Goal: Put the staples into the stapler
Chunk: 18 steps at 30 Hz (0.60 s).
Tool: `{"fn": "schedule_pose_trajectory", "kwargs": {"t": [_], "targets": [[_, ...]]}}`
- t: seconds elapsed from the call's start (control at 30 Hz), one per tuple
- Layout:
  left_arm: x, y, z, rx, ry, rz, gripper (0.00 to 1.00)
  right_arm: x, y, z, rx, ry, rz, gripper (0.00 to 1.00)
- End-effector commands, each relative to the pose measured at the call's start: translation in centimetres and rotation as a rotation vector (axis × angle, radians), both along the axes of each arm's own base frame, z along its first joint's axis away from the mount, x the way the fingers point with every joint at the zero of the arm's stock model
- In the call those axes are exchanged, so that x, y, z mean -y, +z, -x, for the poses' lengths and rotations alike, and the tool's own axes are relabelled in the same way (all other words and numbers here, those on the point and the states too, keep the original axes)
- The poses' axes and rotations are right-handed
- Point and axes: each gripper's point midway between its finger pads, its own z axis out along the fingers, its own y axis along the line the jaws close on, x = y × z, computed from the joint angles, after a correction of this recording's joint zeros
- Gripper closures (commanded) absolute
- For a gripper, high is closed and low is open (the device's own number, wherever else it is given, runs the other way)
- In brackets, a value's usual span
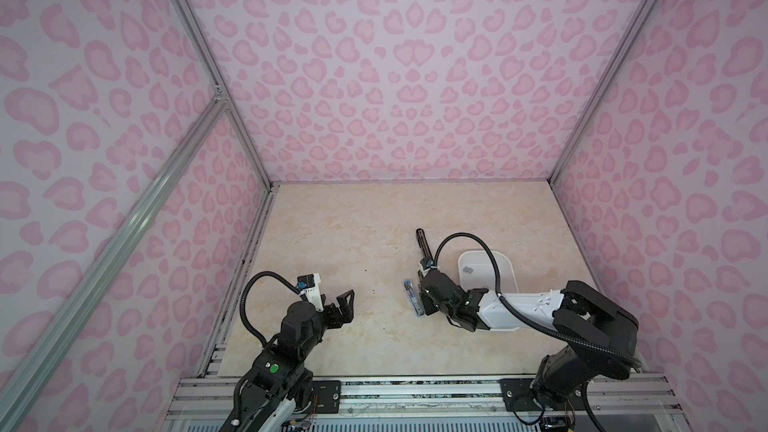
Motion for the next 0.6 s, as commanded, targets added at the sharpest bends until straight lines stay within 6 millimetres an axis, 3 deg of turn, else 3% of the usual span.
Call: {"fn": "schedule_pose_trajectory", "kwargs": {"t": [0.0, 0.57], "targets": [[0.09, 0.32, -0.22, 0.018, 0.0, 0.006, 0.03, -0.11, 0.19, -0.3, 0.01, -0.012, -0.006, 0.88], [0.14, 0.34, -0.21, 0.018, -0.003, 0.008, 0.03, -0.07, -0.13, 0.2, -0.01, -0.016, -0.01, 0.88]]}}
